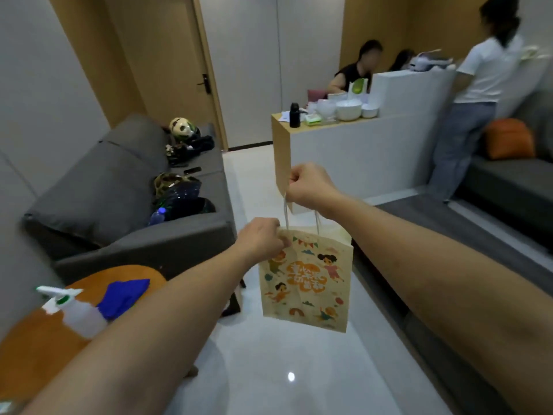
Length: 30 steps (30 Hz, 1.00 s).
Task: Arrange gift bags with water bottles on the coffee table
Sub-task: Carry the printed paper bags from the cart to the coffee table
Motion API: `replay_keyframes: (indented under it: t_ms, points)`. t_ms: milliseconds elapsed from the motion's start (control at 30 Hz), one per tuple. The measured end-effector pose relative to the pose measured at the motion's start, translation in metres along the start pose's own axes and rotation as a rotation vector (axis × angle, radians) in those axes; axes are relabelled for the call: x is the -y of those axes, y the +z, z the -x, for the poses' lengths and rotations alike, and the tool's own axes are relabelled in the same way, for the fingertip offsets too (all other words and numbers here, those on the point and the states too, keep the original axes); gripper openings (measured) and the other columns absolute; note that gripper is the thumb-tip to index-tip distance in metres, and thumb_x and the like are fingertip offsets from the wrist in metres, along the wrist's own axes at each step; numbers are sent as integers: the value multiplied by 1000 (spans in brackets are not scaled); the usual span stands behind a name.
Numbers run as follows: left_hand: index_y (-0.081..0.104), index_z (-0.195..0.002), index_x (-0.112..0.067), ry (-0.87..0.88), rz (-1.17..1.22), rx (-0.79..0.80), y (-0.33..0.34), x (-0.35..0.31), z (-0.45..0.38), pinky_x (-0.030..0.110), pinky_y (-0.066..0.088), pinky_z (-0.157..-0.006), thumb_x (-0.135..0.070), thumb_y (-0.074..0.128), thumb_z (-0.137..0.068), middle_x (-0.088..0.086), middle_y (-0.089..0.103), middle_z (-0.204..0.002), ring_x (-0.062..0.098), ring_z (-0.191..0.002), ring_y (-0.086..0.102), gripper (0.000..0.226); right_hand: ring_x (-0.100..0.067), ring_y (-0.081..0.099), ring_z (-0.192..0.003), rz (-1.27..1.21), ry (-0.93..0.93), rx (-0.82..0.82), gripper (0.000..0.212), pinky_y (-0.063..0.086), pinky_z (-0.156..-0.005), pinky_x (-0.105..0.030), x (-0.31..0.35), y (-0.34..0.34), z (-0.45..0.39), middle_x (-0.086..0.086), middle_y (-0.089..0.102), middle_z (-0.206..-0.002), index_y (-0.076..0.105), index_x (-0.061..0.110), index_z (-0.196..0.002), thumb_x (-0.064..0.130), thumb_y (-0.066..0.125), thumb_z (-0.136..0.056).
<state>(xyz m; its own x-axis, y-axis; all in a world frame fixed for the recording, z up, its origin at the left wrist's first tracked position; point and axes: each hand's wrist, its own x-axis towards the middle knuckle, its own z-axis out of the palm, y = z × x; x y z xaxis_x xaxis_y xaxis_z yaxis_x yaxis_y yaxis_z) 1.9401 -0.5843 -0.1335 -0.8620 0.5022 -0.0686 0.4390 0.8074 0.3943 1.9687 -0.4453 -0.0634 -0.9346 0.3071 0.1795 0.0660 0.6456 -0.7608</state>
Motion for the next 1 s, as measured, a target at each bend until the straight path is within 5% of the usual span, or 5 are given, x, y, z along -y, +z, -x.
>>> replay_keyframes:
  t_ms: [500, 733, 867, 1000]
  points:
    - [58, -87, -23, 370, -137, 205, 190, -241, -171, 39, 57, -69, -34, 65, -83, -2, 60, -88, 19, -82, 59, 14, -16, 44, -62, 83, 370, -162, 25, 39, -56, -32, -269, -192, -9, 0, 48, -65, 47, 15, -64, -7, 56, -72]
    - [64, -92, -24, 586, -199, 406, 237, -332, -265, 39, 57, -73, -33, 77, -77, -3, 64, -90, 19, -85, 62, 21, -13, 43, -59, 140, 565, -327, 22, 35, -49, -24, -349, -253, -26, 2, 49, -64, 52, 15, -67, 0, 65, -75]
    - [65, -91, -22, 758, -225, 476, 256, -385, -302, 34, 48, -63, -35, 78, -79, -2, 63, -88, 19, -84, 61, 22, -15, 43, -59, 148, 697, -421, 25, 37, -51, -27, -376, -288, -33, 0, 48, -66, 50, 15, -68, 2, 68, -80]
    - [67, -91, -21, 888, -237, 548, 274, -436, -330, 38, 58, -72, -36, 76, -81, -2, 68, -87, 18, -83, 66, 20, -15, 42, -58, 158, 801, -521, 27, 36, -49, -23, -398, -320, -35, 0, 46, -65, 48, 15, -66, 3, 68, -80]
